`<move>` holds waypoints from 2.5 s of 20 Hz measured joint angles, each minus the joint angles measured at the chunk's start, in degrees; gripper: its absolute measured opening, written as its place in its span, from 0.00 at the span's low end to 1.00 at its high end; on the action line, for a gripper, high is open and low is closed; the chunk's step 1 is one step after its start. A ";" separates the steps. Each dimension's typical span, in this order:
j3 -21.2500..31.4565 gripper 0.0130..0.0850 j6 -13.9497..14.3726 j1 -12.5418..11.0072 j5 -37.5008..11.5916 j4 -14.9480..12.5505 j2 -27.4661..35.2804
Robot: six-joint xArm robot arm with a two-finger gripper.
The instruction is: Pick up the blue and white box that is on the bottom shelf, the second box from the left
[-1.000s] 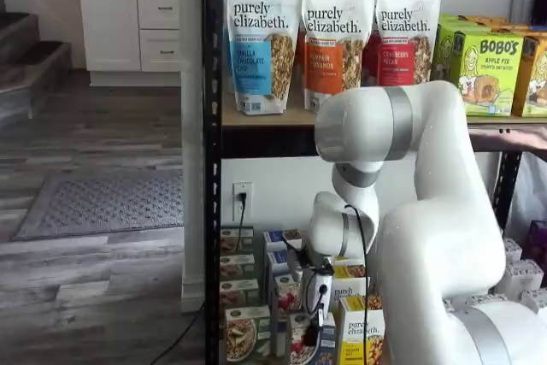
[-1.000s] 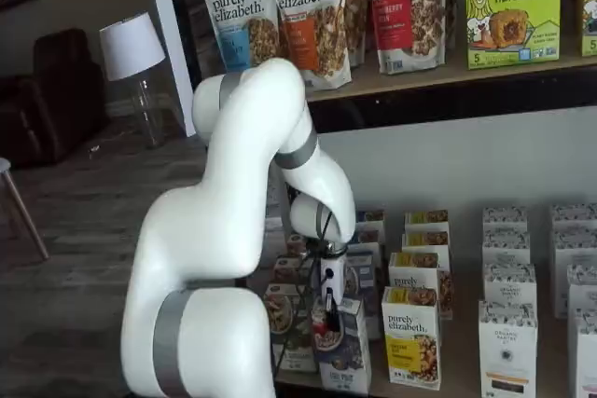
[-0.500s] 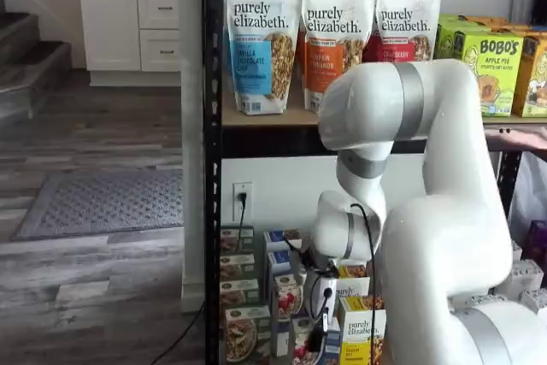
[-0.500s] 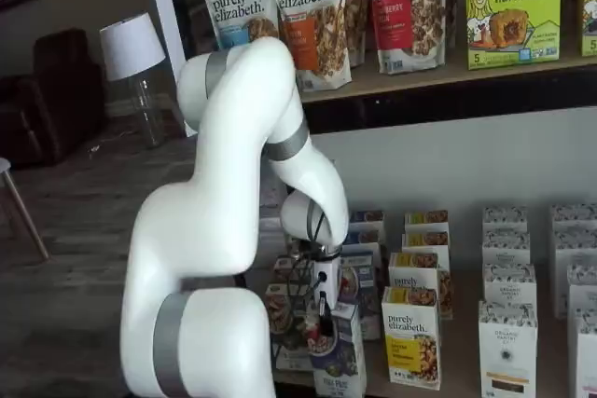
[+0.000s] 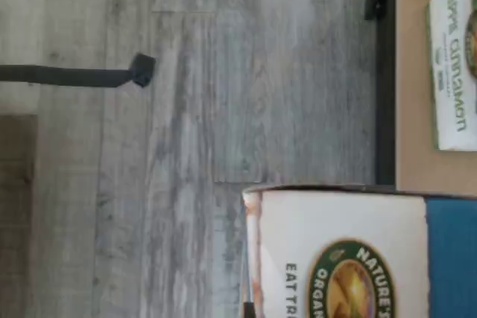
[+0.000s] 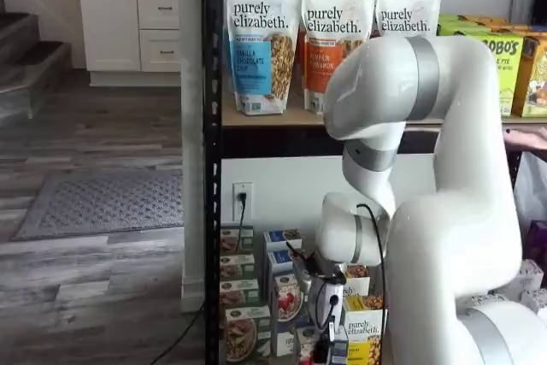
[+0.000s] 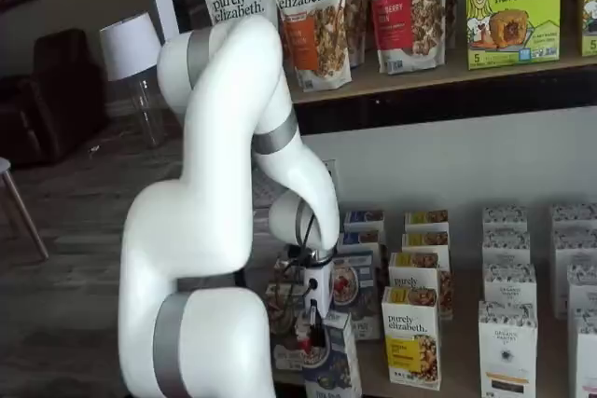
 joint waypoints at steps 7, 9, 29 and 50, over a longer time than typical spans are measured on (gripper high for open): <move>7.32 0.50 6.09 0.41 1.07 -5.95 -7.69; 8.80 0.50 6.80 0.59 1.24 -6.48 -9.56; 15.27 0.50 9.26 0.23 21.26 -7.67 -34.61; 11.53 0.50 6.45 -3.04 37.92 -5.08 -47.05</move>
